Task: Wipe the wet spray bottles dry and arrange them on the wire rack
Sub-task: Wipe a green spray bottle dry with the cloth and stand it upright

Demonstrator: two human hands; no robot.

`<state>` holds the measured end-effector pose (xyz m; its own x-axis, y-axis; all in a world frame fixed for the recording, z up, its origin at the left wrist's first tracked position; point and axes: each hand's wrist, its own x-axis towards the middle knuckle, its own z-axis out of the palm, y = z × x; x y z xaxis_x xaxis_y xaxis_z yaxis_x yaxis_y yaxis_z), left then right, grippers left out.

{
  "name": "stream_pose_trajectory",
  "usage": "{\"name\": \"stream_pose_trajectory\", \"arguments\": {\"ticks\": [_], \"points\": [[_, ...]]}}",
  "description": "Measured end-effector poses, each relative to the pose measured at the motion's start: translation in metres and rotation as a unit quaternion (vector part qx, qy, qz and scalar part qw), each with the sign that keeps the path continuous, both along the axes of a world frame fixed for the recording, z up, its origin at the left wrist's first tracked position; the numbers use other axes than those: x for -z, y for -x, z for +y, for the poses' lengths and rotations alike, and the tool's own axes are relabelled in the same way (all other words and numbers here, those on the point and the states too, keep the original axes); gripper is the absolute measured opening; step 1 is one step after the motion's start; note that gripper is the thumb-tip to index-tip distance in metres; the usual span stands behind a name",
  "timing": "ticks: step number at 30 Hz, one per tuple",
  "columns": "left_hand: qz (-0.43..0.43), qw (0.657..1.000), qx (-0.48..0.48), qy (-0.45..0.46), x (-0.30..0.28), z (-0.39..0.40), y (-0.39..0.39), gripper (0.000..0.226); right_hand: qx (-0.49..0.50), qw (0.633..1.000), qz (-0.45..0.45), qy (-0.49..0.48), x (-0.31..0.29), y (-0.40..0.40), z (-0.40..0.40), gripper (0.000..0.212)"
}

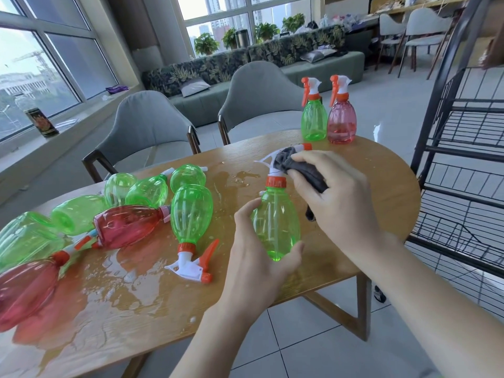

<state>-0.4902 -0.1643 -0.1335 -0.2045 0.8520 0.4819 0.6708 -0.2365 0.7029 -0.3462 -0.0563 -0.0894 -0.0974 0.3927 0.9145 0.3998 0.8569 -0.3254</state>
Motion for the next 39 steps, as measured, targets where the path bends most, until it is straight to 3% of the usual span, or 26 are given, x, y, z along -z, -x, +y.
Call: {"name": "stream_pose_trajectory", "arguments": {"ticks": [5,12,20,25,28,32,36,39], "points": [[-0.008,1.000,-0.005,0.004,-0.001,-0.001,-0.002,0.082,0.038,0.999,0.015,0.011,0.002,-0.011,0.006,0.017],[-0.033,0.999,-0.016,0.009,-0.006,-0.002,-0.002,0.082,0.027,0.998,-0.046,0.045,0.022,-0.015,0.000,0.022],[-0.028,0.999,-0.015,0.019,-0.005,-0.005,-0.001,0.083,0.043,0.999,-0.027,0.018,0.015,-0.010,0.003,0.027],[-0.059,0.998,-0.024,0.017,-0.006,-0.003,0.003,0.080,0.028,0.996,-0.053,0.064,0.029,-0.020,0.001,0.027],[-0.056,0.998,-0.020,0.020,-0.005,-0.003,0.006,0.080,-0.022,0.986,0.030,0.161,0.025,-0.026,-0.001,0.024],[-0.045,0.999,-0.015,0.023,-0.004,-0.005,0.007,0.082,-0.125,0.923,0.214,0.294,0.003,-0.022,0.005,0.022],[-0.033,0.999,-0.010,0.022,-0.002,-0.005,0.008,0.083,-0.191,0.888,0.259,0.329,-0.006,-0.003,0.010,0.020],[-0.026,0.999,-0.014,0.020,-0.002,-0.005,0.008,0.083,-0.215,0.878,0.228,0.361,-0.005,0.006,0.011,0.019]]}}
